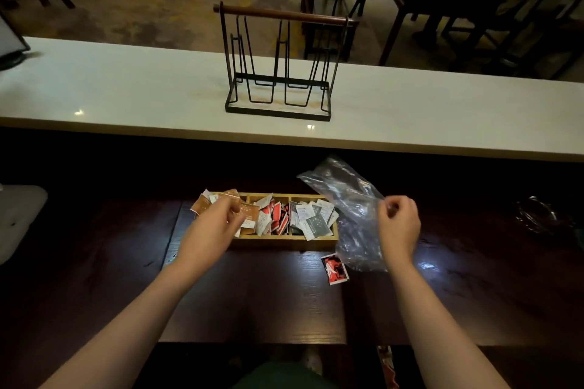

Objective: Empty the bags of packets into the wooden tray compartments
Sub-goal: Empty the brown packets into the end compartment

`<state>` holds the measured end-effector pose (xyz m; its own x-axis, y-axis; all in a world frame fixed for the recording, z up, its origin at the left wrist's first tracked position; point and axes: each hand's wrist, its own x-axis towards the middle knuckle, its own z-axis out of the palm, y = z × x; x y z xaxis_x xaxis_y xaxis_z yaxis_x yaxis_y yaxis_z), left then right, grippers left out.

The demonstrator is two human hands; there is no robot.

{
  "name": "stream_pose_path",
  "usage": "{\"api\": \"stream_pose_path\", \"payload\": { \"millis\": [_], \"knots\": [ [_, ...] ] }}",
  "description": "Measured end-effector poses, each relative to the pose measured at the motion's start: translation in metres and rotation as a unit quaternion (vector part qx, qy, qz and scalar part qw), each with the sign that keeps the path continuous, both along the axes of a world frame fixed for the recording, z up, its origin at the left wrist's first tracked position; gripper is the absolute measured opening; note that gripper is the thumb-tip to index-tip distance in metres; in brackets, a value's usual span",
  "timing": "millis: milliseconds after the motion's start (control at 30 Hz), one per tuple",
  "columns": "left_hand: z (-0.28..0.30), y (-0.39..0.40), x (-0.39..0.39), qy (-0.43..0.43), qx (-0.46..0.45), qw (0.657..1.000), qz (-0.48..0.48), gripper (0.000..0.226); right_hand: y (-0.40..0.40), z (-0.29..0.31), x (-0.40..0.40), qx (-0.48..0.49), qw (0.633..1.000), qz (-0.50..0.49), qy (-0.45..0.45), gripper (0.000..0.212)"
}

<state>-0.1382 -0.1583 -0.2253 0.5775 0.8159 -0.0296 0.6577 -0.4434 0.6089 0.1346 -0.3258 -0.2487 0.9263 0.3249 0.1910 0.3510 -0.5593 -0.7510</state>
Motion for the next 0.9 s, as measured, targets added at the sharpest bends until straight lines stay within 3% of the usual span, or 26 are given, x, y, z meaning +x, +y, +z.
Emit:
{"api": "stream_pose_path", "payload": {
  "millis": [100,200,333,433,533,633,800,900],
  "knots": [
    [-0.010,-0.009,-0.001,0.005,-0.006,0.999,-0.035,0.007,-0.023,-0.014,0.008,-0.060,0.994,-0.087,0.013,0.009],
    [-0.021,-0.018,-0.003,0.020,-0.017,0.998,-0.063,0.007,-0.038,-0.032,0.012,-0.137,0.985,-0.102,0.031,0.009],
    [-0.031,-0.029,-0.003,0.056,-0.042,0.993,-0.099,0.007,-0.047,-0.048,0.007,-0.273,0.960,-0.044,0.053,0.025],
    [-0.037,-0.037,-0.005,0.072,-0.051,0.989,-0.117,0.007,-0.048,-0.044,-0.007,-0.264,0.963,-0.037,-0.034,0.033],
    [-0.047,-0.043,-0.009,0.093,-0.056,0.986,-0.129,0.007,-0.045,-0.046,-0.041,-0.215,0.968,0.115,-0.061,0.014],
    [-0.059,-0.049,-0.015,0.115,-0.065,0.980,-0.147,0.009,-0.044,-0.072,-0.078,-0.274,0.922,0.267,-0.058,0.015],
    [-0.071,-0.052,-0.021,0.131,-0.027,0.979,-0.153,0.008,-0.033,-0.105,-0.093,-0.399,0.886,0.231,-0.046,0.048],
    [-0.072,-0.045,-0.012,0.142,0.015,0.977,-0.161,0.018,-0.026,-0.109,-0.097,-0.435,0.867,0.232,-0.072,0.049]
  ]
}}
